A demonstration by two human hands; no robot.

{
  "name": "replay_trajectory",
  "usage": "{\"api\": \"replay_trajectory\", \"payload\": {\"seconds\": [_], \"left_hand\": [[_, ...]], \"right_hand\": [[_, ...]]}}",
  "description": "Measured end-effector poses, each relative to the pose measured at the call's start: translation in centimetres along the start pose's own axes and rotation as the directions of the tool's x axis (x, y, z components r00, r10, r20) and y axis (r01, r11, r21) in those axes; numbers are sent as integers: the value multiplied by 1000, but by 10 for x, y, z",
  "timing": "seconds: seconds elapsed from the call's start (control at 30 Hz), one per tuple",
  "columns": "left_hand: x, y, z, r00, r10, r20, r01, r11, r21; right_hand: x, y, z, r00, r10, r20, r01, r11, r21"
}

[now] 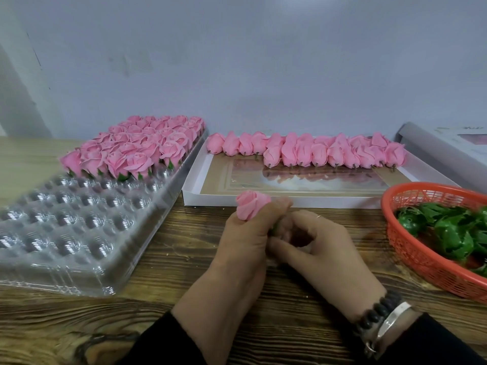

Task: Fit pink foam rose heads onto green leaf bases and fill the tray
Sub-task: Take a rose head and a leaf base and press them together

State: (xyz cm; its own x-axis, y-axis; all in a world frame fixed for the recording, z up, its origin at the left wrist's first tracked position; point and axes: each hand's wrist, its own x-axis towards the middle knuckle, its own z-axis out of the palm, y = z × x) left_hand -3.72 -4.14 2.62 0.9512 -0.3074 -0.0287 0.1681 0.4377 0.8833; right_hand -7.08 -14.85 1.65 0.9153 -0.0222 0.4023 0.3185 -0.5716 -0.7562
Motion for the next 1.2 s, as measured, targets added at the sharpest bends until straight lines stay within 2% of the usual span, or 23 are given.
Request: {"api": "replay_trajectory", "payload": {"seconds": [0.13, 0.3, 0.37, 0.5, 0.53, 0.6, 0.67, 0.73, 0.83, 0.93, 1.03, 1.1, 1.2], "left_hand": [[-2, -3, 1, 998, -43, 40, 42, 999, 26], [-5, -6, 1, 990, -29, 141, 26, 999, 25], [-6, -7, 2, 992, 5, 124, -13, 998, 62], [-4, -8, 2, 990, 143, -12, -137, 967, 214], [-3, -7, 2, 981, 192, -28, -178, 947, 268], [-2, -3, 0, 957, 289, -36, -255, 893, 371], [-2, -1, -1, 938, 347, -12, -300, 827, 476], [-2, -2, 0, 941, 338, 34, -296, 768, 568], [-2, -4, 0, 956, 279, 94, -273, 722, 636], [-4, -7, 2, 954, 248, 169, -291, 628, 722], [-4, -13, 3, 940, 230, 251, -336, 509, 793], [-3, -16, 3, 942, 200, 270, -334, 481, 810], [-2, -19, 3, 934, 208, 289, -349, 372, 860]], "right_hand": [[0, 3, 1, 999, -49, -6, 49, 997, -58], [-3, 6, -3, 996, -87, 10, 88, 990, -115], [-2, 6, -3, 997, -82, 9, 82, 992, -98], [1, 7, 0, 998, -42, 50, 46, 995, -84], [1, 7, 1, 998, -38, 40, 43, 993, -111], [1, 9, 0, 996, -31, -85, 20, 991, -132], [1, 7, -4, 975, -8, -220, -2, 999, -43], [0, 2, -7, 960, -3, -281, 23, 997, 69], [-3, -4, -5, 977, -14, -211, 47, 987, 153], [-4, -8, 1, 993, -6, -120, 26, 986, 168], [-4, -10, 3, 992, -3, -130, 24, 987, 158], [-4, -9, 3, 989, -1, -151, 23, 990, 142], [-4, -7, 3, 991, 8, -136, 8, 993, 117]]}}
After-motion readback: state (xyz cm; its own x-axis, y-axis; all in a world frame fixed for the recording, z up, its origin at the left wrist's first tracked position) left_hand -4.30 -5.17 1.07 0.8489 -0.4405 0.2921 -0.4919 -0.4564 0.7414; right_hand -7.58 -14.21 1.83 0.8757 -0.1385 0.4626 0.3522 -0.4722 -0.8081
